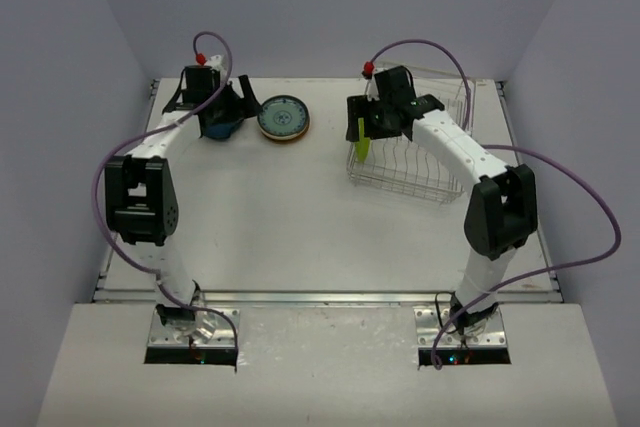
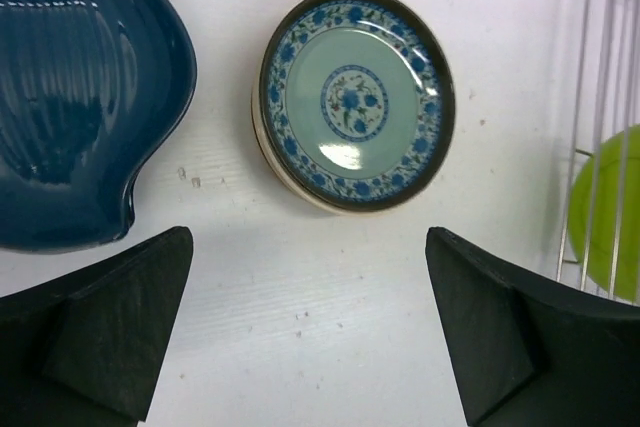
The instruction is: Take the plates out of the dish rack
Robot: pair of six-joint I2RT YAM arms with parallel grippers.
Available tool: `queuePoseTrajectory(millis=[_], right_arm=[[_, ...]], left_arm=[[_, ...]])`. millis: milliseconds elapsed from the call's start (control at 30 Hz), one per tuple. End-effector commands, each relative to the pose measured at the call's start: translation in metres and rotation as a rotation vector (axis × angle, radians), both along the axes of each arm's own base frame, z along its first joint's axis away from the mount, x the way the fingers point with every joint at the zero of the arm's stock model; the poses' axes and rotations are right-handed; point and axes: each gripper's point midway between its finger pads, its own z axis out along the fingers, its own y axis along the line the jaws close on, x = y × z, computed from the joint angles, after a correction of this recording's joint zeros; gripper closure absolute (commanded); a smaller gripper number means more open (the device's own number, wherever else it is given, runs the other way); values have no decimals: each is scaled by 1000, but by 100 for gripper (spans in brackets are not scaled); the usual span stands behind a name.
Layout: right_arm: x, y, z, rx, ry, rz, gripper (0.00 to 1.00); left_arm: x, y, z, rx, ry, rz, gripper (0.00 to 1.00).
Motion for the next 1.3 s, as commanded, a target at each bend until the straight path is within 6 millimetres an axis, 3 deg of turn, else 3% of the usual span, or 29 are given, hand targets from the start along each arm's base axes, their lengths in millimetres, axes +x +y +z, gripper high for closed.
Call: queuePoseTrajectory(millis=[0, 167, 233, 367, 533, 667, 767, 1000, 1100, 1167, 1267], right_arm=[[39, -6, 16, 73, -36, -120, 22], [59, -1, -11, 92, 7, -119, 36], [66, 7, -17, 116, 16, -95, 49], [70, 16, -17, 169, 40, -97, 64], [67, 16, -7, 236, 60, -105, 93], [59, 5, 14, 311, 72, -128, 100], [52, 2, 37, 381, 71, -122, 100], [37, -19, 109, 627, 53, -108, 100], [26, -15, 129, 715, 51, -1, 100], [8, -3, 154, 746, 19, 191, 100], [-15, 5, 171, 639, -100, 441, 100]], left_arm=[[-21, 3, 55, 28, -161, -19, 0], [-44, 3, 65, 43, -183, -34, 0], [-49, 4, 66, 51, -184, -33, 0], [-51, 5, 62, 52, -163, -32, 0], [-50, 2, 60, 33, -148, -34, 0], [-48, -2, 61, 8, -140, -41, 0], [-47, -4, 60, -7, -127, -43, 0], [-47, -13, 62, -60, -117, -69, 0], [-47, -17, 70, -74, -130, -89, 0], [-49, -22, 78, -86, -143, -118, 0], [-58, -33, 95, -114, -174, -197, 0]])
